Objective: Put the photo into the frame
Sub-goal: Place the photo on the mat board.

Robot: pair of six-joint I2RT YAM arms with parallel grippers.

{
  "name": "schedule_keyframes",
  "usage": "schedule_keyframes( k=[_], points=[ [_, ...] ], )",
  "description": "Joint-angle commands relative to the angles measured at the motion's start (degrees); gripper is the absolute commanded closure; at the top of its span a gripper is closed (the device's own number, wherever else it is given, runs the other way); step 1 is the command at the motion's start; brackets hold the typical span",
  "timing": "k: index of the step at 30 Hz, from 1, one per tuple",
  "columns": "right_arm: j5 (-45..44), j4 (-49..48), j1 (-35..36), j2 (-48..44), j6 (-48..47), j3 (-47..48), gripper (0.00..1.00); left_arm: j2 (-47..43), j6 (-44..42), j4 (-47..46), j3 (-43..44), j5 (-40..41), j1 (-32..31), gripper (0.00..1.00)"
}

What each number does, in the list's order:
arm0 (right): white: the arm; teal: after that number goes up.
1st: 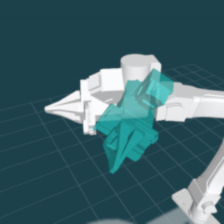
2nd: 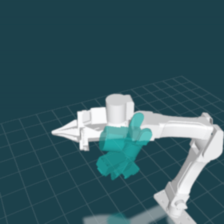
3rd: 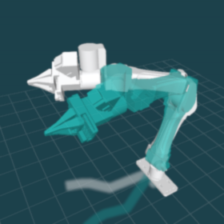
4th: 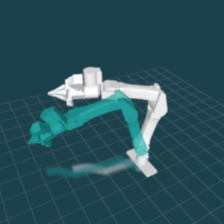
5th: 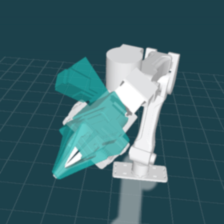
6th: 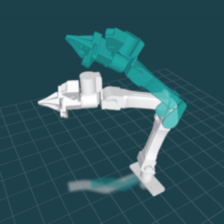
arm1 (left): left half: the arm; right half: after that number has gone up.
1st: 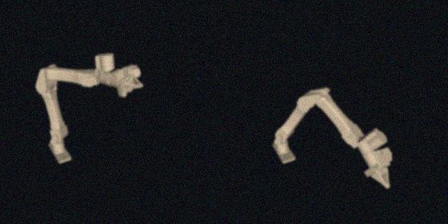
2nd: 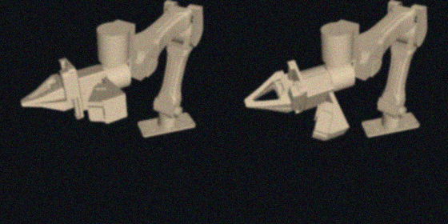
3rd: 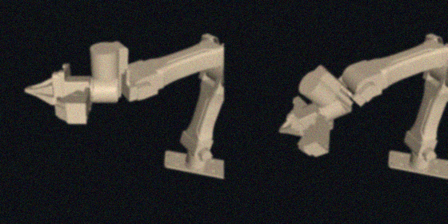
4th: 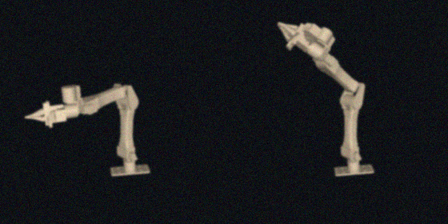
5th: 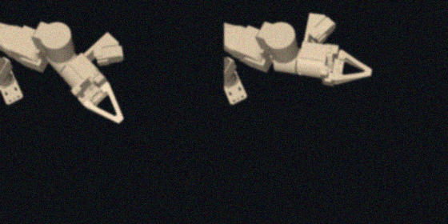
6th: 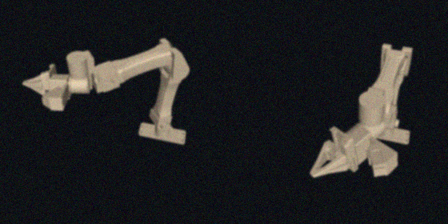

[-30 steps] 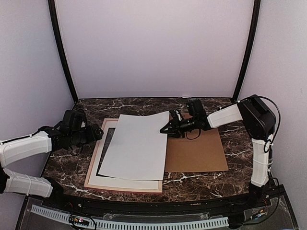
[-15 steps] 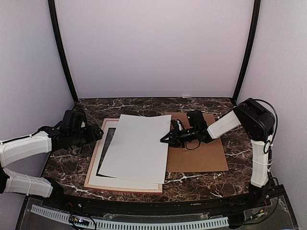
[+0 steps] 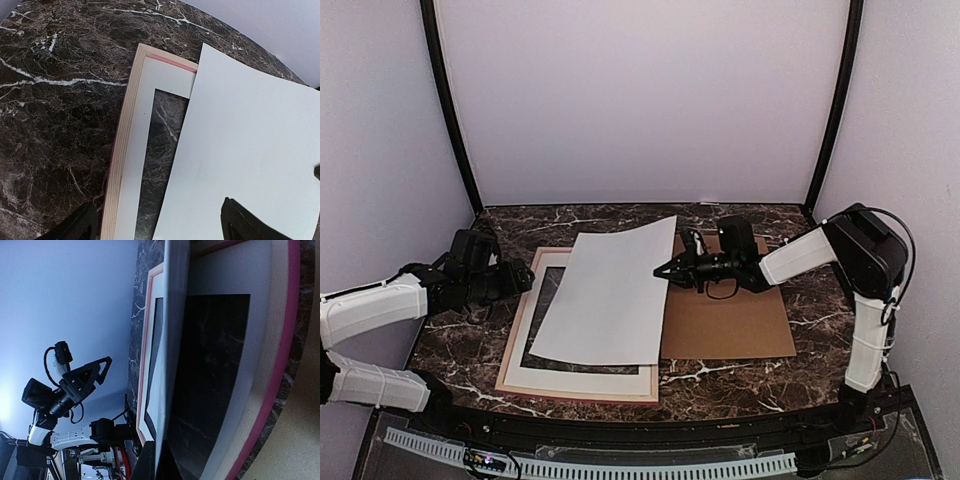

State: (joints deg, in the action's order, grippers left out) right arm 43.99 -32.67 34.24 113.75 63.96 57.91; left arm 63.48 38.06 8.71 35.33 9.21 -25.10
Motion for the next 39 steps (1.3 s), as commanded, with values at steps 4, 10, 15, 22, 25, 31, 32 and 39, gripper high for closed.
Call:
schedule_keyframes(
  k=[4, 10, 15, 22, 25, 31, 32, 39],
  points=[
    [3.36, -0.98, 1.35, -6.61, 4.14, 4.72, 1.0, -1.9, -2.59, 1.98, 1.45, 1.52, 2.17, 0.12],
    [4.5, 0.79, 4.21, -8.66, 6.33, 10.65, 1.0, -2.96, -4.85, 3.28, 3.44, -0.34, 7.22, 0.11],
    [4.56, 4.07, 7.22, -7.96, 6.51, 18.39, 1.0, -3.97, -5.69, 4.05, 5.01, -3.83, 14.08, 0.02],
    [5.12, 4.97, 11.06, -4.18, 8.39, 28.24, 1.0, -4.42, -5.66, 4.72, 6.67, -8.09, 21.33, 0.01],
    [5.12, 4.82, 12.62, -1.9, 9.37, 32.1, 1.0, -4.42, -5.51, 4.87, 7.0, -9.01, 23.11, 0.01],
    [5.49, -1.22, 15.55, 2.46, 14.82, 36.2, 1.0, -5.16, -5.5, 5.28, 6.97, -8.97, 25.7, 0.01],
    [5.34, -1.98, 15.58, 2.8, 15.74, 35.94, 1.0, -5.37, -5.52, 5.38, 6.91, -8.83, 26.44, 0.01],
    [1.01, 2.51, 14.06, 3.93, 12.13, 28.44, 1.0, -8.55, -5.85, 6.08, 5.8, -6.01, 26.86, 0.01]
  ],
)
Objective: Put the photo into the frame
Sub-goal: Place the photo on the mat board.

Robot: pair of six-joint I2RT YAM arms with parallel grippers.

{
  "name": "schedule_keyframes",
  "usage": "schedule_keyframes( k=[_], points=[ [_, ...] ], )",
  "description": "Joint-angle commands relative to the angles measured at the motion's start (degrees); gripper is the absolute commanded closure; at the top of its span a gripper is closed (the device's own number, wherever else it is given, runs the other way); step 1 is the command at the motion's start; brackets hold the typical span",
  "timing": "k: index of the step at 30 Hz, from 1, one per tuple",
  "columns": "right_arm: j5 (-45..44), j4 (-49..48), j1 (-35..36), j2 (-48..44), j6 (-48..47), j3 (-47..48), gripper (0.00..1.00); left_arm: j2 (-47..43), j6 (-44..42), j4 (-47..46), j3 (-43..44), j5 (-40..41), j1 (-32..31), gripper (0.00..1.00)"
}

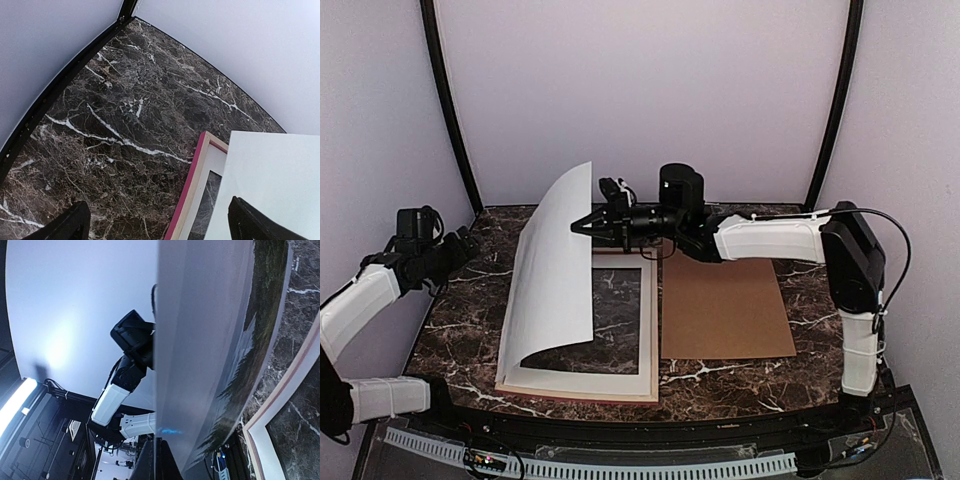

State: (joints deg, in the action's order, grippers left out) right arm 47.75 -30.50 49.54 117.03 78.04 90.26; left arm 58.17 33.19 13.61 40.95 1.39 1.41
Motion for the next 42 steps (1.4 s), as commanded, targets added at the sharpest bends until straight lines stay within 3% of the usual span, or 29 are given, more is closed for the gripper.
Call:
schedule_keyframes(
  k=[1, 19, 42],
  points=[
    [-3.66, 1.25, -1.54, 0.78, -2.89, -5.42, 1.0, -3.59, -1.12, 0.95, -0.24, 1.97, 0.35, 0.01],
    [-8.9, 13.03, -5.92, 4.47, -15.65, -16.6, 1.0, -5.13, -2.79, -2.09, -2.94, -1.18, 0.35, 0.01],
    [-10.48, 23.51, -7.41, 3.61, -23.77, -14.86, 1.0, -4.03, -2.96, -3.77, -4.03, -5.54, 0.26, 0.01]
  ],
)
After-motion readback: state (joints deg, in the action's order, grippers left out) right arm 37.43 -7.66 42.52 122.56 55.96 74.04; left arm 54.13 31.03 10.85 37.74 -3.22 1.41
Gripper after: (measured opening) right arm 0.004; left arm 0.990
